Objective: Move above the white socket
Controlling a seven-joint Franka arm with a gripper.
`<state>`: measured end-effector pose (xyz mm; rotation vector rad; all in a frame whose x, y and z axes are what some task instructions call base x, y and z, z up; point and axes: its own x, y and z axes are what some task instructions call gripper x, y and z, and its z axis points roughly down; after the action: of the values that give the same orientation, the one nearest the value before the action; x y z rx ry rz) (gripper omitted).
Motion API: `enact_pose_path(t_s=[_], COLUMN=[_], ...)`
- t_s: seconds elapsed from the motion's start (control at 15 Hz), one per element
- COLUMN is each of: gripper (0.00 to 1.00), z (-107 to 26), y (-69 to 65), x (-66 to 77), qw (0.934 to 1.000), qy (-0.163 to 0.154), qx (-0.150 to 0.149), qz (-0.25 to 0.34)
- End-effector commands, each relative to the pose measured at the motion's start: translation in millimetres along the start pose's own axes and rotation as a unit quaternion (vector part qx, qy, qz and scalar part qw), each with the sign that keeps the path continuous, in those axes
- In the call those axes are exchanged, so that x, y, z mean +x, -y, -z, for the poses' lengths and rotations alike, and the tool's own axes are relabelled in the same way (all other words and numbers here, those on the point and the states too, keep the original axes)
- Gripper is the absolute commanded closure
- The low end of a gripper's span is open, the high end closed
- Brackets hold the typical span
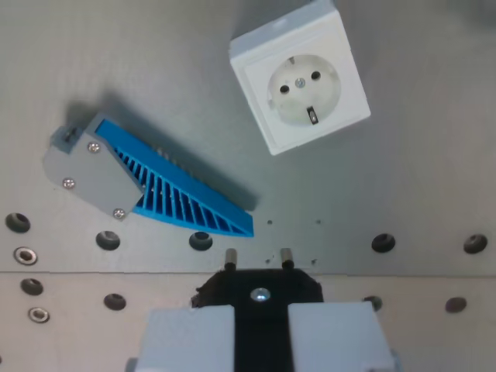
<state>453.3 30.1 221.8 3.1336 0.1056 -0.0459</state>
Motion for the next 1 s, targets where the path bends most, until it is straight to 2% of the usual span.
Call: enact_pose_path(t_s=[0.07, 0.47, 1.0], gripper=[1.0, 1.0, 1.0], z=[-15.6, -45.1, -81.4], y=[-9.1, -16.7, -24.8], x=[0.5, 7.6, 15.3], qw=[0.9939, 0.9884, 0.984], qy=[-0.037, -0.037, -0.028], qx=[-0.008, -0.013, -0.016], qz=[0.104, 0.147, 0.175])
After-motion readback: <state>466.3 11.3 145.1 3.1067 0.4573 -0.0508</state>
